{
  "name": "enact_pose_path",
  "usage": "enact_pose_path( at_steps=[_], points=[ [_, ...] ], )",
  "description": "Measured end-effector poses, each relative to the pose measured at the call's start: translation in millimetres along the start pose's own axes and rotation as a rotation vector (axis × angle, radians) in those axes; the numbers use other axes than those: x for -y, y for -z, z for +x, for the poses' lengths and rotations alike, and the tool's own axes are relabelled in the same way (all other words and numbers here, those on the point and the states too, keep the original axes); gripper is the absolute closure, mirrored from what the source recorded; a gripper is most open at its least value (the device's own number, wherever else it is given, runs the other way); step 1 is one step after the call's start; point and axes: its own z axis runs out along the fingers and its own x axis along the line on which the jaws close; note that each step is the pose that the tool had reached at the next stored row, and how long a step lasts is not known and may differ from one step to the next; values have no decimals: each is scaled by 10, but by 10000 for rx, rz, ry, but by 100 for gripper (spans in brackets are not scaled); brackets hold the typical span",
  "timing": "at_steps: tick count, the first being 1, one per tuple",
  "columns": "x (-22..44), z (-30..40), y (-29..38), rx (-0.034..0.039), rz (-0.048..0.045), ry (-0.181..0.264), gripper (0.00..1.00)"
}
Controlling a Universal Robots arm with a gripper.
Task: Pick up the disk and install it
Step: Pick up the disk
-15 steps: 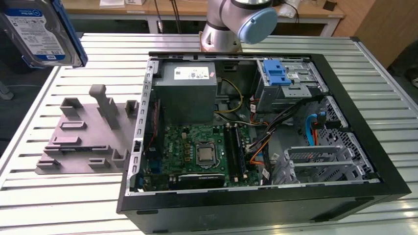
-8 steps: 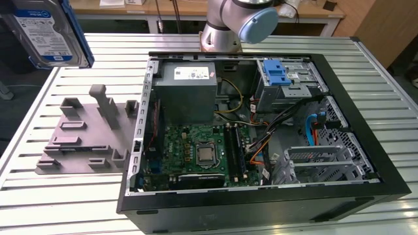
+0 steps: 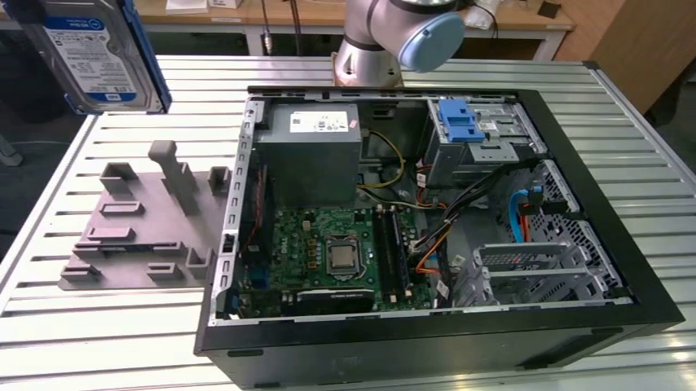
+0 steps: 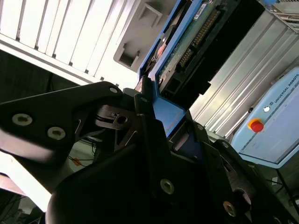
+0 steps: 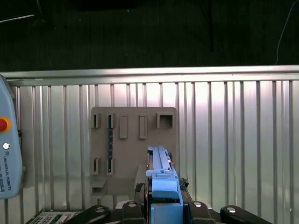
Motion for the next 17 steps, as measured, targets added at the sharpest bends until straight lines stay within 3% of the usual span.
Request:
enact_pose_path(
  at_steps=[17],
  points=[
    [338, 11, -7, -1, -50, 1, 64]
  ],
)
